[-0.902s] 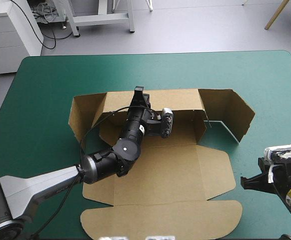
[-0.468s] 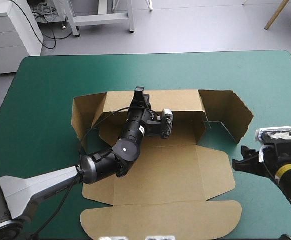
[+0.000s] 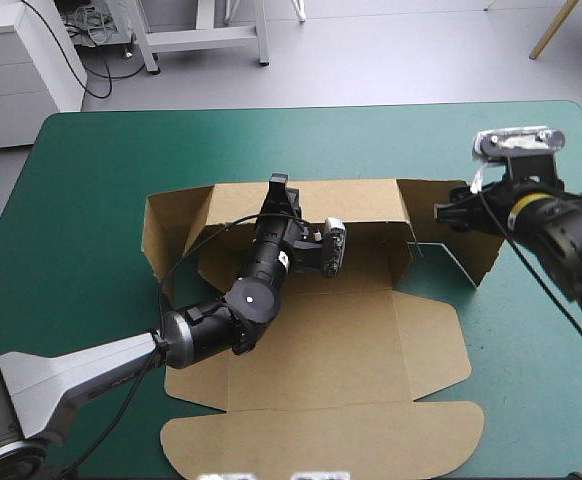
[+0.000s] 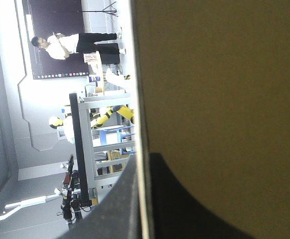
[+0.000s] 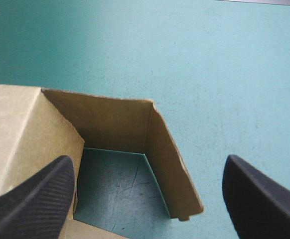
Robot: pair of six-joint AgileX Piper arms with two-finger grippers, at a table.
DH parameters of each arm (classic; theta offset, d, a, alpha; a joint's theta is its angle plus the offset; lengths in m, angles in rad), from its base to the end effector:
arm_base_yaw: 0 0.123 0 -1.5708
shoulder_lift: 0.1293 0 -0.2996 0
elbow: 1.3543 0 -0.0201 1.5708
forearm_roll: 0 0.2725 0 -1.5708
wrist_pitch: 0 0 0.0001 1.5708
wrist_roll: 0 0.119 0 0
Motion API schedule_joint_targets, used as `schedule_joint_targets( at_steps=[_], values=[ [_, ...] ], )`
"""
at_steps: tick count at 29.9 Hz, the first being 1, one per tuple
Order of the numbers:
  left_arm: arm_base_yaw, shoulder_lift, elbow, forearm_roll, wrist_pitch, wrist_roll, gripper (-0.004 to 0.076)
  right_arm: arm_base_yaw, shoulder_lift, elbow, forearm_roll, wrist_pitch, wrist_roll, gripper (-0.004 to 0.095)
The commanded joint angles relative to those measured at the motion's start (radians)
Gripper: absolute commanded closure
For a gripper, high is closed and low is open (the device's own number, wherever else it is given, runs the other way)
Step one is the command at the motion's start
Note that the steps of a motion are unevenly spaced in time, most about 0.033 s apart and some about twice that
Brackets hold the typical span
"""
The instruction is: Fold the box
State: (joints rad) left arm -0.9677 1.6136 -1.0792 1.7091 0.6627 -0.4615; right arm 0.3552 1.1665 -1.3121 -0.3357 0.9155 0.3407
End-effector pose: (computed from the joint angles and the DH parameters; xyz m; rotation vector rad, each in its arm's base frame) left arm 0.2836 -0.2838 0.2870 1.4954 1.2111 0.8364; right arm 0.2642 0.0648 0.4237 -0.1024 2.1969 -0.0226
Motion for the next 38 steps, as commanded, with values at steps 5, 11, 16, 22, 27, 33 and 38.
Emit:
schedule_joint_targets(
  at_steps=[5,11,16,22,27,33,38],
  values=[
    [-0.006,-0.045,-0.02,0.104,0.022,-0.008,0.0734,-0.257,0.231,-0.328,0.423,0.088,-0.431,0.0151],
    [-0.006,-0.045,-0.02,0.085,0.022,-0.008,0.0734,-0.322,0.444,-0.541,0.497,0.194,-0.481,0.015],
    [-0.006,-0.045,-0.02,0.085,0.026,-0.008,0.0734,-0.335,0.611,-0.671,0.499,0.289,-0.498,0.015],
    [-0.006,-0.043,-0.02,0.085,0.039,-0.008,0.0734,-0.334,0.706,-0.703,0.512,0.289,-0.505,0.015],
    [-0.006,-0.043,-0.02,0.085,0.041,-0.005,0.0734,-0.334,0.708,-0.692,0.512,0.289,-0.512,0.013],
    [-0.006,-0.041,-0.02,0.085,0.038,-0.005,0.0734,-0.334,0.672,-0.669,0.512,0.29,-0.528,0.0125],
    [-0.006,-0.025,-0.02,0.085,0.037,-0.01,0.0734,-0.34,0.606,-0.577,0.51,0.289,-0.565,0.0125]
  ],
)
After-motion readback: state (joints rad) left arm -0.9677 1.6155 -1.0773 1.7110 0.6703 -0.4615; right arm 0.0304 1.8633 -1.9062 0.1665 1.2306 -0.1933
